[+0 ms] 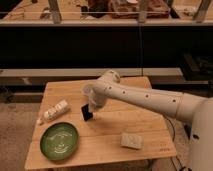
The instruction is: Knock the eraser over
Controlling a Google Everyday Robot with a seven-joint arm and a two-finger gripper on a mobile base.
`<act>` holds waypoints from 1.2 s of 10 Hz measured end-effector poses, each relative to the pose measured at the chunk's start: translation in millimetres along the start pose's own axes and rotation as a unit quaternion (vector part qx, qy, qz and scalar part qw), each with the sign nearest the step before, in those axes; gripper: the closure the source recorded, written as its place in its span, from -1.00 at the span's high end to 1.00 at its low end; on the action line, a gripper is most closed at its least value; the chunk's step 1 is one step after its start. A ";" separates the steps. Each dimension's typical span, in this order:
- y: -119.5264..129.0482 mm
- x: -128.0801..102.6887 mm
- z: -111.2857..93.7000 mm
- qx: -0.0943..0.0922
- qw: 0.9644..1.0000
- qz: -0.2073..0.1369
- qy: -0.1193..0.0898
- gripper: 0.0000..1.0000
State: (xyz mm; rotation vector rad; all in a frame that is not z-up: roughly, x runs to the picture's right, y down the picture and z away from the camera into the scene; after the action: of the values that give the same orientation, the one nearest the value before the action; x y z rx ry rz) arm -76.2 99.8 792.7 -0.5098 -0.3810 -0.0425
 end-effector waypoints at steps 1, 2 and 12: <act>-0.2 -0.1 0.2 0.000 1.000 0.000 0.000 -0.64; -0.5 0.0 0.4 0.001 1.000 0.001 0.000 -0.64; -2.4 -0.1 3.1 0.004 1.000 0.004 0.000 -0.64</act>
State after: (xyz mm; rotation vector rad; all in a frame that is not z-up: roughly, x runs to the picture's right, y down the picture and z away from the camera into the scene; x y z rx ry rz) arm -77.6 99.2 796.3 -0.5028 -0.3783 -0.0341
